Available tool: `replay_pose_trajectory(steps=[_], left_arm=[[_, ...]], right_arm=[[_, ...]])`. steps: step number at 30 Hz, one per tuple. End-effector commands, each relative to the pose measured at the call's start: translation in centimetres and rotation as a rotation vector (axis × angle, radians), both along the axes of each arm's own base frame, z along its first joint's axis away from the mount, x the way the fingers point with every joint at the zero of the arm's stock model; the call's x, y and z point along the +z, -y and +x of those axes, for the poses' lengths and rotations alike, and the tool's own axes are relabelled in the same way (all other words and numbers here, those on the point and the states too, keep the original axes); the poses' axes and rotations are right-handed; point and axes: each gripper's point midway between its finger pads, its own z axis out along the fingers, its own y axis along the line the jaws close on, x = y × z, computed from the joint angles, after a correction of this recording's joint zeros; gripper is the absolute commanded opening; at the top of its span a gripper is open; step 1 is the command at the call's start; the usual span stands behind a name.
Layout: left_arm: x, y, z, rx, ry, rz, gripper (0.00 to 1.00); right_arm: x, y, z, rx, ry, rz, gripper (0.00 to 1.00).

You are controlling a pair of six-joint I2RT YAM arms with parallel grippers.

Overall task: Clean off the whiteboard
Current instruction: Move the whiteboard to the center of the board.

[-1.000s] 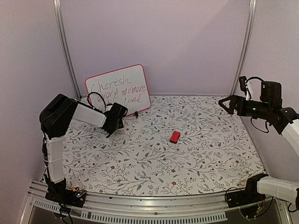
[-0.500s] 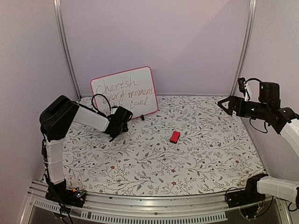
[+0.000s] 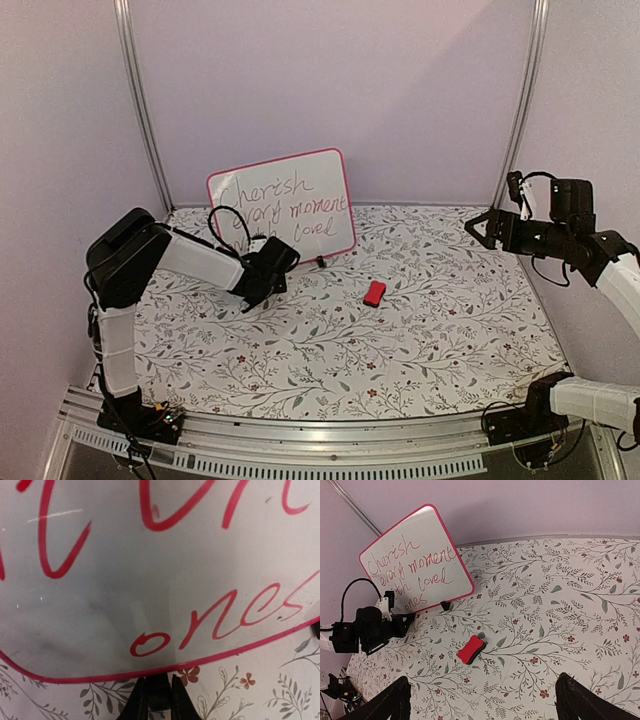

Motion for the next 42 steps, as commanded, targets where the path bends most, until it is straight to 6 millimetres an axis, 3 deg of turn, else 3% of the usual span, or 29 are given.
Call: replay_pose_trajectory(steps=[1,10,18,29,42], left_arm=[[-0.4,2.6,-3.0,-0.102,-0.08,0.032,0.0],[-0.9,3.2,-4.6,-0.036,-0.112,-0.006,0.0],[-0.6,5.0,-5.6,0.001,-0.115,-0.007,0.0],[-2.1,5.9,-6.8,0.05,-0.171,-0.047,0.0],[-0.9,7.6,-7.4,-0.001,-0.133,-0.059,0.04]], right_arm=[[-1.5,0.8,0.4,-0.049,-0.038,-0.021,0.99],[-3.7,0.5,0.5,-0.069,-0.082,-0.043,0.99],[-4.7,-0.1,0.7,-0.069,-0.1,-0.042,0.99],[-6.7,-1.5,0.6,-0.054,-0.136,-0.069,0.99],[-9.5,-5.0,0.7,-0.032,-0.175,-0.124,0.99]])
